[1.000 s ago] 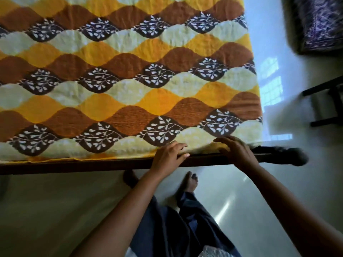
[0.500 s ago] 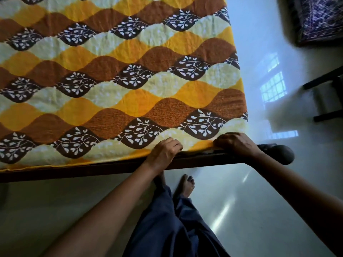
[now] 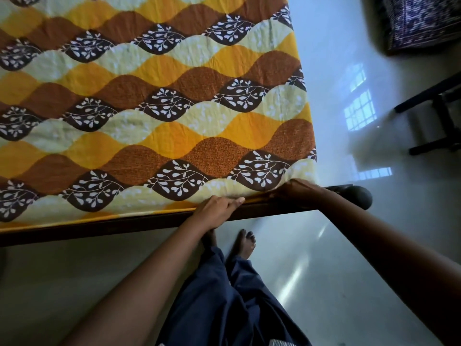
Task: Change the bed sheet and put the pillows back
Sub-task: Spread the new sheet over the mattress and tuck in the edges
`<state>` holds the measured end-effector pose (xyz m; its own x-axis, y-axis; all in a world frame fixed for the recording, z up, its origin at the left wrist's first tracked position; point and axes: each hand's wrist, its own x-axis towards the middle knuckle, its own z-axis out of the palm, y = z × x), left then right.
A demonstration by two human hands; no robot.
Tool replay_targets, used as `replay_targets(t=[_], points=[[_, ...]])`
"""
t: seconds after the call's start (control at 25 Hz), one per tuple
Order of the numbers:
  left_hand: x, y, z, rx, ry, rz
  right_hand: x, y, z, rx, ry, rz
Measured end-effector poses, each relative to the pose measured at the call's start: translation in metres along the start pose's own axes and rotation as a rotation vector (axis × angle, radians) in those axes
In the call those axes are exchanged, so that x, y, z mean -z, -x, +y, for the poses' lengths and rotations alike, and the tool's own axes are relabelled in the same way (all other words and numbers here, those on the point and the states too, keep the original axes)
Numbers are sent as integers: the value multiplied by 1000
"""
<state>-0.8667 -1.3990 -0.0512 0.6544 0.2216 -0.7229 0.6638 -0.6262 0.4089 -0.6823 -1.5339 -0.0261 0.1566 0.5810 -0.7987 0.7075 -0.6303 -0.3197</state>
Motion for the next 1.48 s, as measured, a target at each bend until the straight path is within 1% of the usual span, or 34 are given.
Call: replay_targets(t=[0.04, 0.12, 0.16, 0.24, 0.32, 0.4, 0.48, 0.56, 0.64, 0.76, 0.88, 1.04, 1.12, 1.24, 1.4, 1.48], points=[[-1, 1, 3, 43, 11, -39, -3, 3, -1, -39, -21, -24], [1, 3, 6, 67, 36, -93, -12, 7, -3, -92, -97, 44], [5, 6, 8, 63, 75, -92, -19, 9, -6, -106, -151, 122], [13, 15, 8, 66, 209, -38, -30, 16, -15, -132, -269, 297], [18, 33, 8, 55, 318, 43, -38, 33, -30, -153, -477, 514], [15, 55, 4, 43, 418, 132, -47, 58, -45, -159, -629, 637], [9, 79, -6, 22, 485, 224, -63, 87, -58, -207, -791, 683], [2, 97, -11, -20, 501, 246, -87, 115, -59, -280, -993, 731], [-5, 110, -5, -60, 520, 224, -107, 143, -55, -339, -1178, 778], [-12, 124, 16, -108, 522, 126, -133, 182, -49, -404, -1394, 820], [-21, 117, 50, -172, 514, 1, -160, 214, -32, -495, -1496, 904], [-40, 91, 125, -244, 442, -193, -186, 251, 8, -630, -1601, 1023], [-57, 68, 173, -265, 404, -245, -196, 266, 41, -703, -1642, 1072], [-82, 37, 246, -287, 377, -315, -199, 284, 101, -758, -1644, 1088], [-88, -3, 326, -242, 315, -261, -177, 301, 180, -736, -1589, 1018], [-81, -25, 360, -222, 350, -209, -152, 304, 226, -690, -1532, 985]])
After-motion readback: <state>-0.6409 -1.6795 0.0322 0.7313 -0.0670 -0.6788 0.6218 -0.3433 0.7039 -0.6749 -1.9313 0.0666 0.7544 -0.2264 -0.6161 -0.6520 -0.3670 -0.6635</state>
